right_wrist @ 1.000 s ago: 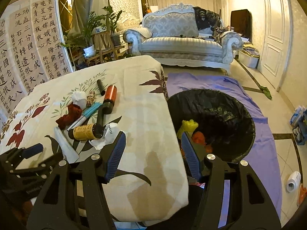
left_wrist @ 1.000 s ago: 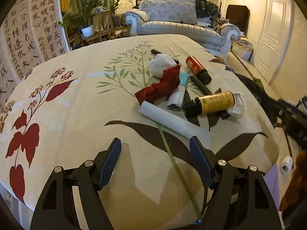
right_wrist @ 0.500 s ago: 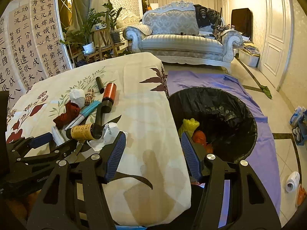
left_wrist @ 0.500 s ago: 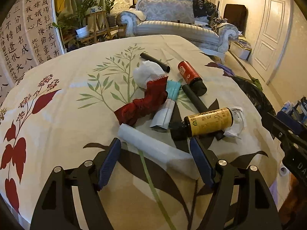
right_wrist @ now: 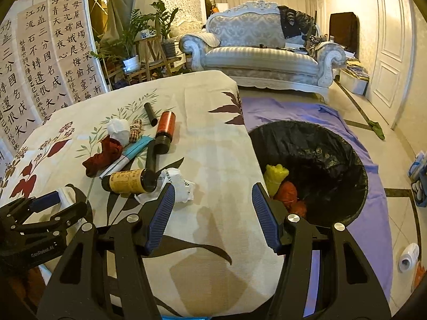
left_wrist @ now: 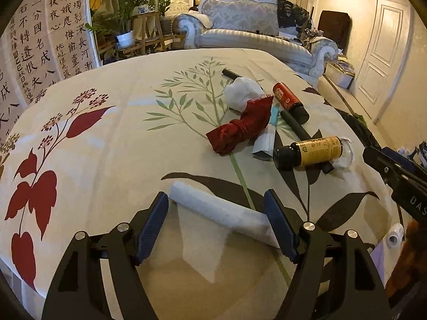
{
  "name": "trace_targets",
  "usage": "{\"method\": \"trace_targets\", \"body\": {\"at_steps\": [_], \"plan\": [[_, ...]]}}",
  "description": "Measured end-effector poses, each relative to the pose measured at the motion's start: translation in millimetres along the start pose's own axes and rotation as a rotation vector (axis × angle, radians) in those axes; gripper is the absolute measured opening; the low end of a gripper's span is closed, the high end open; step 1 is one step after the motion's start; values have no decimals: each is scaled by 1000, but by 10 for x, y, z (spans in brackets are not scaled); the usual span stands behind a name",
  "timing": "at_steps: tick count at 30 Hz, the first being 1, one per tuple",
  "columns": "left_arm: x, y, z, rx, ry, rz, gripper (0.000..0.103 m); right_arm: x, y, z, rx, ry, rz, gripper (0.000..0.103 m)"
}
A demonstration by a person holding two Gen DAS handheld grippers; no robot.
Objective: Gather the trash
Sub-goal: 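Grasp the white paper roll with the left gripper, then hold the paper roll in the left gripper while the right grasps the white tissue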
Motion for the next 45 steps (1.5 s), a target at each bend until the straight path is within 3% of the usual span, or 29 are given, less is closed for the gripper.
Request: {"method": "trace_targets", "body": {"at_steps": [7, 9, 12, 24, 30, 33, 45], "plan": [[109, -129, -183, 40, 38, -38, 62, -3, 8, 7, 2, 6, 0, 59], [135, -179, -217, 39, 52, -35, 56, -5, 8, -9, 5, 11, 0, 59], [103, -218, -229, 13, 83, -24, 54, -22, 6, -35, 10, 14, -3, 59], [37, -80, -203, 24, 26, 5, 53, -61, 19, -53, 17, -10, -13, 59], [16, -71, -117, 21, 51, -1, 24, -93, -6, -33, 12, -12, -20, 59], [4, -70, -48, 8, 90, 1, 19, -70, -16, 5, 3, -12, -15, 59], [-26, -110, 122, 8, 58, -32, 14, 4, -117, 292, -60, -30, -6, 59]]}}
Point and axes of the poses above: each gripper's, at about its wrist camera, not at the fingertips, and x roughly the way its jaws point, z to its left, y to its underside, the point moved 7 cm from there along x, roughly the way its jaws point, and after that the axes turned 6 degrees about -x, right-handed, at the moved point
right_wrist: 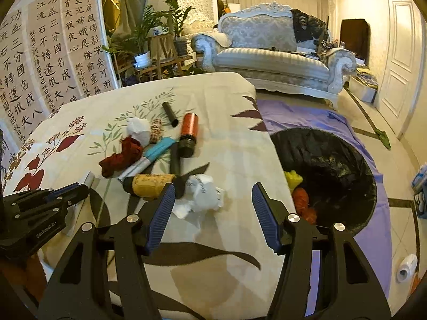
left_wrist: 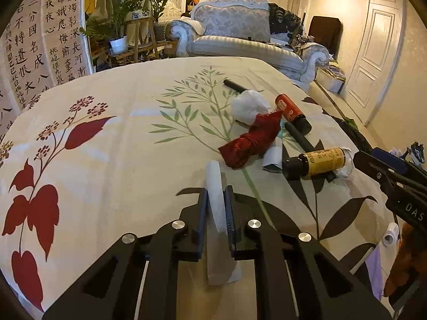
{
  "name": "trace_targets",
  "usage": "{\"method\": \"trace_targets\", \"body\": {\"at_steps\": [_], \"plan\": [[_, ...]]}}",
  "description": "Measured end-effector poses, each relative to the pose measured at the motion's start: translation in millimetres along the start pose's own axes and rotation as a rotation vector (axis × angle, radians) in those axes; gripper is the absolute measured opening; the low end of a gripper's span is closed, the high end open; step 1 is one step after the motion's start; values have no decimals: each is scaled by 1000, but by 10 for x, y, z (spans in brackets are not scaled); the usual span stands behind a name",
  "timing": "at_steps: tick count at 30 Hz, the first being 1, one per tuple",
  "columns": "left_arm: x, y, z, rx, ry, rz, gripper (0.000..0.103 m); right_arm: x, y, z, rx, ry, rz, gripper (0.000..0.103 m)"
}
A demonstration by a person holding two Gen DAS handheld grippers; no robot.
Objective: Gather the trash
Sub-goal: 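Hold the paper roll in the left gripper while the right grasps the white tissue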
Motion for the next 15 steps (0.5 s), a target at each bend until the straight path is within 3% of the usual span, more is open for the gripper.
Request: {"method": "trace_targets", "body": {"at_steps": [10, 13, 15], "plan": [[5, -49, 114, -20, 3, -9, 14, 176, 22, -99, 41, 8, 55, 58], [10, -46, 83, -19, 6, -10, 14, 237, 58, -34, 29, -10, 77, 46], [9, -51, 67, -17, 8, -13, 14, 270, 89, -3, 30, -28, 93, 27]]}}
Point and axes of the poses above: each gripper's, at about its wrist camera, not at the fingertips, and x roughly the way its jaws point, z to its left, y to its underside, the point moved 7 cm from there along x, roughly the way its jaws point, and after that the axes turned 6 degrees about -x, right-handed, at the moved point
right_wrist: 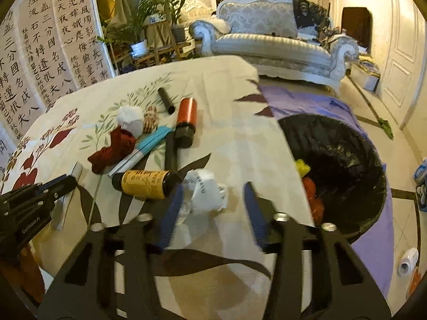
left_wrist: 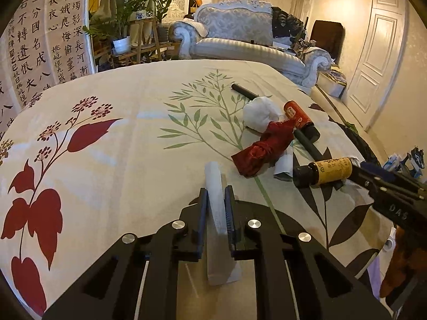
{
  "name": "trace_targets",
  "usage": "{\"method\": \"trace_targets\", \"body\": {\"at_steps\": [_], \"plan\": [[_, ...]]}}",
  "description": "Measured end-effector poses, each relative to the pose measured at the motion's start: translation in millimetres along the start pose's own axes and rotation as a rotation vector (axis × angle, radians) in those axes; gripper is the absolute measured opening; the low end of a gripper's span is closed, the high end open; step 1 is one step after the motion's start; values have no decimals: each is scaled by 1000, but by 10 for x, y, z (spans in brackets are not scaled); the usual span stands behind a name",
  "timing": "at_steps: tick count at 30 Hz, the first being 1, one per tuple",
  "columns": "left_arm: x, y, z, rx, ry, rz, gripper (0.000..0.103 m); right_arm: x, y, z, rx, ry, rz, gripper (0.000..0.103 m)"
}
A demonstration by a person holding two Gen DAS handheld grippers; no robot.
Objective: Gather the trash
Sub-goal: 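Hold the paper roll in the left gripper while the right grasps the white tissue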
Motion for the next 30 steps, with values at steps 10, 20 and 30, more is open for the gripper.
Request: {"method": "trace_targets", "body": {"at_steps": [10, 20, 30], "plan": [[-17, -23, -50, 3, 0, -17, 14, -102, -56, -40, 7, 16, -52, 18], [-77, -37, -97, 4, 12, -33, 14, -182, -101, -204, 35, 37, -81, 18], [-183, -99, -154, 2, 26, -66, 14, -205, -113, -316, 57, 47, -93, 18]]}}
Point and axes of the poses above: each gripper's, at about its wrist camera, not at the fingertips, and x roughly the way its jaws point, z to its left, y to its underside, the point moved 7 cm from there along x, roughly the way its jaws point, and after that the axes turned 6 degrees about -x, right-handed, at the moved point
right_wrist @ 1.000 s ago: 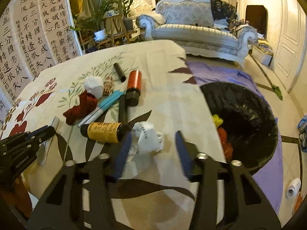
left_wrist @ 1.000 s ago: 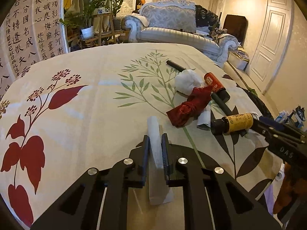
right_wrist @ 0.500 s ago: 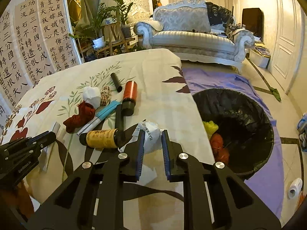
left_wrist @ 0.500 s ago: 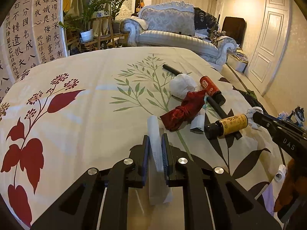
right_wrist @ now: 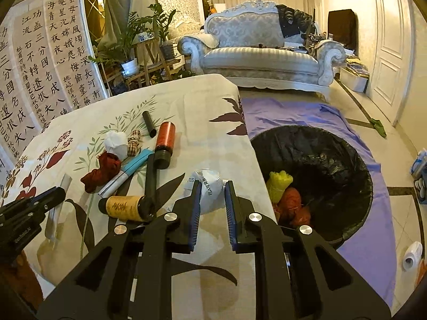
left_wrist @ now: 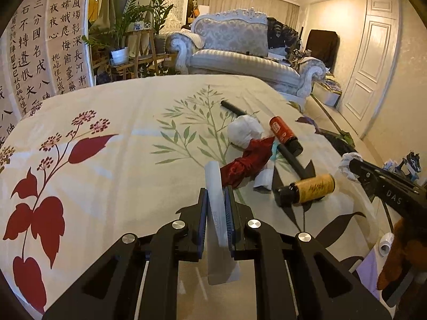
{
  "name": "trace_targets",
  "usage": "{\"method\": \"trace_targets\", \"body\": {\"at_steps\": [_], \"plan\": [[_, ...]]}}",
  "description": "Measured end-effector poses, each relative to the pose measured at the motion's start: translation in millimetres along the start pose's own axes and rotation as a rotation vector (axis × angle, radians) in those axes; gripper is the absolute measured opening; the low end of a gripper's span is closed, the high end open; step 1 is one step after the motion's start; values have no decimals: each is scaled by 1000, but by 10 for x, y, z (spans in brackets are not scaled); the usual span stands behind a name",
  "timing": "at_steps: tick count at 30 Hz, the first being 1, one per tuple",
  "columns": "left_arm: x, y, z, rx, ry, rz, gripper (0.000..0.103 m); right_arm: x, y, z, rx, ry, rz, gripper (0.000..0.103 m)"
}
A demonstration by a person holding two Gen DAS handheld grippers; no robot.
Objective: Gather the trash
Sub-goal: 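Hold the paper roll in the left gripper while the right grasps the white tissue, then carry the paper roll and tissue over the black bin and open both grippers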
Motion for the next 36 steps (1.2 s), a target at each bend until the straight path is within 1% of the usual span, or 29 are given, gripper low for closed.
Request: {"method": "trace_targets", "body": {"at_steps": [13, 20, 29, 36], "plan": [[4, -33, -135, 20, 14, -6, 14, 5, 33, -125, 23, 7, 1, 18], [-32, -120, -290, 38, 34, -29, 14, -47, -22, -260, 38, 26, -19, 18], [-18, -289, -706, 85, 102, -53, 14, -91, -104, -553, 71, 73, -38, 18], [59, -397, -1213, 146, 180, -64, 14, -132, -196, -903, 97, 124, -58, 18]]}}
Point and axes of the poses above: each gripper's, at about its wrist camera, not at the fingertips, and x roughly the way its jaws point, z to its left, y to its underside, the point moved 7 cm from there along x, roughly the way its jaws point, and after that the axes turned 6 degrees about -x, right-handed, at the moved point
